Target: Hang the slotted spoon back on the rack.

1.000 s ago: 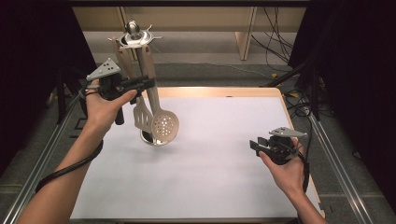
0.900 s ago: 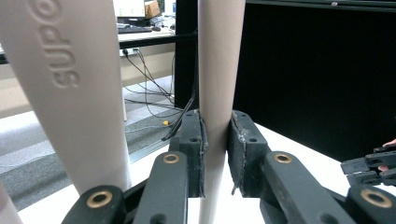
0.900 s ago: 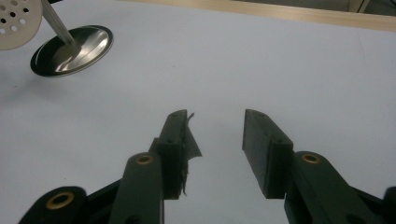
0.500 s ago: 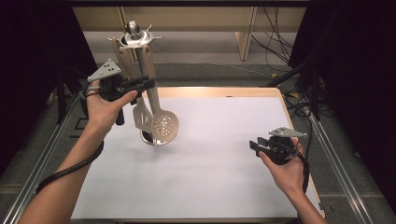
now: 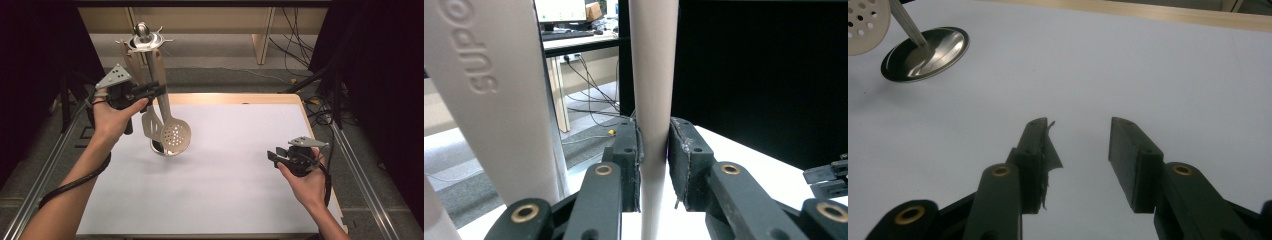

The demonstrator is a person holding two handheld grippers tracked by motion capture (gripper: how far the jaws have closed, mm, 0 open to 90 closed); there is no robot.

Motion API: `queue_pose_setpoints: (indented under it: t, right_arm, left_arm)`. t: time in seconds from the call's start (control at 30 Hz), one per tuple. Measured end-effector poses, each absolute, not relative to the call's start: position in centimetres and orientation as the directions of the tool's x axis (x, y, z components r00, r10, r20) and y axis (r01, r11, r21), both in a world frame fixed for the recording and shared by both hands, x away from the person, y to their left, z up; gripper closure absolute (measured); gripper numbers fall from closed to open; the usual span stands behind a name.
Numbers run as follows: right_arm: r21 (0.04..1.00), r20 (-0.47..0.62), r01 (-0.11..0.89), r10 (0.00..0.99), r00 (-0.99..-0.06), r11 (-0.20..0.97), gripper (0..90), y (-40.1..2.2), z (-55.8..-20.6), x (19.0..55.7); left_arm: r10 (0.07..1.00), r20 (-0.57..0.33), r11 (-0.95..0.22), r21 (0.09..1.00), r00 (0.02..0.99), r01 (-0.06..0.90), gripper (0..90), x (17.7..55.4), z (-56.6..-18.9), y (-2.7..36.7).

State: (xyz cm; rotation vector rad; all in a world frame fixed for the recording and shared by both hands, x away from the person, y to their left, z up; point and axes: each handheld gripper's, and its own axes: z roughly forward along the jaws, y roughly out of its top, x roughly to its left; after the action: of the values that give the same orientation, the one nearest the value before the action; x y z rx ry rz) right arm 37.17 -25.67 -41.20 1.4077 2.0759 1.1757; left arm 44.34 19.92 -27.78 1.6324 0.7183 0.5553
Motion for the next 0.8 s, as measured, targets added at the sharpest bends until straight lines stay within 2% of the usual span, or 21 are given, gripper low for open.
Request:
queue_pose_setpoints:
  t: [0.33, 0.63, 0.67, 0.8]
  right_arm:
    - [0.805, 0.120, 0.571, 0.897, -0.425, 0.163, 60.2, -25.7, -41.1, 37.1]
    - [0.804, 0.120, 0.572, 0.897, -0.425, 0.163, 60.3, -25.7, -41.1, 37.1]
    - [0.794, 0.154, 0.593, 0.899, -0.410, 0.135, 60.3, -25.5, -41.0, 36.9]
    - [0.805, 0.122, 0.571, 0.896, -0.427, 0.163, 60.3, -25.7, -41.0, 37.1]
  left_arm:
    - [0.735, 0.036, -0.139, 0.985, 0.677, 0.099, 66.6, 43.4, -28.0, 19.9]
    - [0.769, 0.040, -0.123, 0.989, 0.638, 0.085, 63.6, 41.2, -28.5, 20.1]
    - [0.774, 0.038, -0.117, 0.990, 0.632, 0.084, 63.1, 41.0, -28.5, 20.1]
    - [0.804, 0.038, -0.106, 0.991, 0.594, 0.081, 62.8, 40.2, -28.9, 20.5]
